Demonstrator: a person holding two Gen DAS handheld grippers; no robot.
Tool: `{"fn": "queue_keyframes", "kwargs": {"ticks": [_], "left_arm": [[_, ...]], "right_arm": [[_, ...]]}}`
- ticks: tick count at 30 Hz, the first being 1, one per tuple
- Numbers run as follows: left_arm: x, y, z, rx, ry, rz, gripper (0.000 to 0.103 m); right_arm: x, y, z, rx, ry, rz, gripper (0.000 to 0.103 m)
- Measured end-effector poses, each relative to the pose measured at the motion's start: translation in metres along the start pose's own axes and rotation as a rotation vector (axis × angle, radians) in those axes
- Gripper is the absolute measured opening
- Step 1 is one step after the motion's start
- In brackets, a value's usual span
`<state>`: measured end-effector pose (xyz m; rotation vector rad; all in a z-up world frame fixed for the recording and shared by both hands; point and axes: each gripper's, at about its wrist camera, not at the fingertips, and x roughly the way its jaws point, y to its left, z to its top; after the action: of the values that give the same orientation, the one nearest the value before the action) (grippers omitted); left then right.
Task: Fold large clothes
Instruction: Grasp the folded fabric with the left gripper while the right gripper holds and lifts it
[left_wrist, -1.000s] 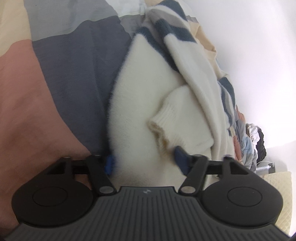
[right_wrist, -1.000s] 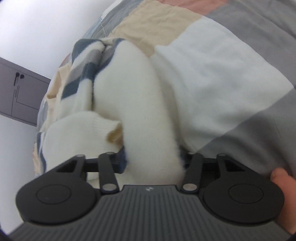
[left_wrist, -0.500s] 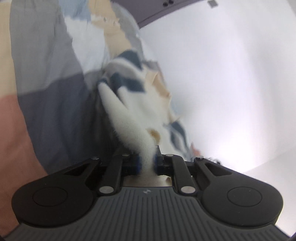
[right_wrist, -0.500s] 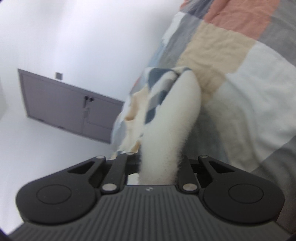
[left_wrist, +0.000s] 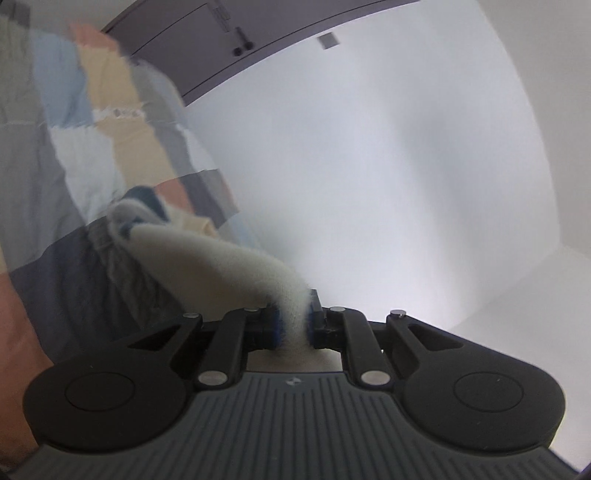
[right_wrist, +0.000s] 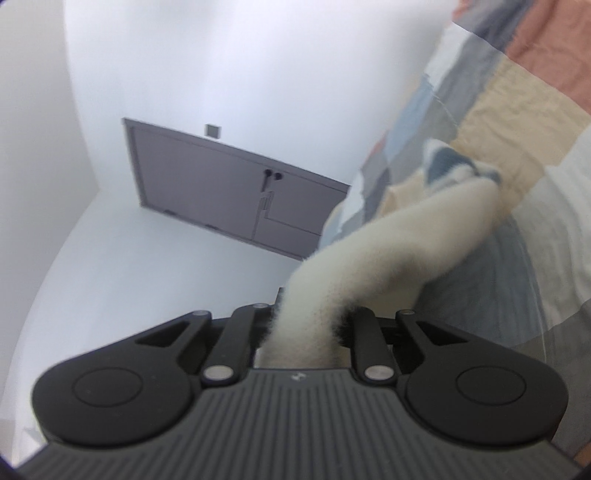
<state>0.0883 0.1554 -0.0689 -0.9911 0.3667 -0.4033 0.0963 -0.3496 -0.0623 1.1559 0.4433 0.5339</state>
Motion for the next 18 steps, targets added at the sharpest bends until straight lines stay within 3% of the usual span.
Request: {"fn": "queue_keyframes", "kwargs": {"ticks": [9, 13, 18], "left_arm": [[-0.071, -0.030, -0.024, 0.060, -0.067, -0.007, 0.015], [-0.061, -0.015, -0.017, 0.046, -0.078, 0.039, 0.015], [0.000, 0.011, 0.017, 0.043, -0.074, 0.138, 0.016]], "right_arm": [[-0.060, 0.036, -0.017, -0.101, 0.024, 0.109, 0.020], [-0.045, 0.030, -0.012, -0.112, 0.046, 0.072, 0.020], [0.009, 0.013, 0.019, -0.040, 0.041, 0.002, 0.020]]}}
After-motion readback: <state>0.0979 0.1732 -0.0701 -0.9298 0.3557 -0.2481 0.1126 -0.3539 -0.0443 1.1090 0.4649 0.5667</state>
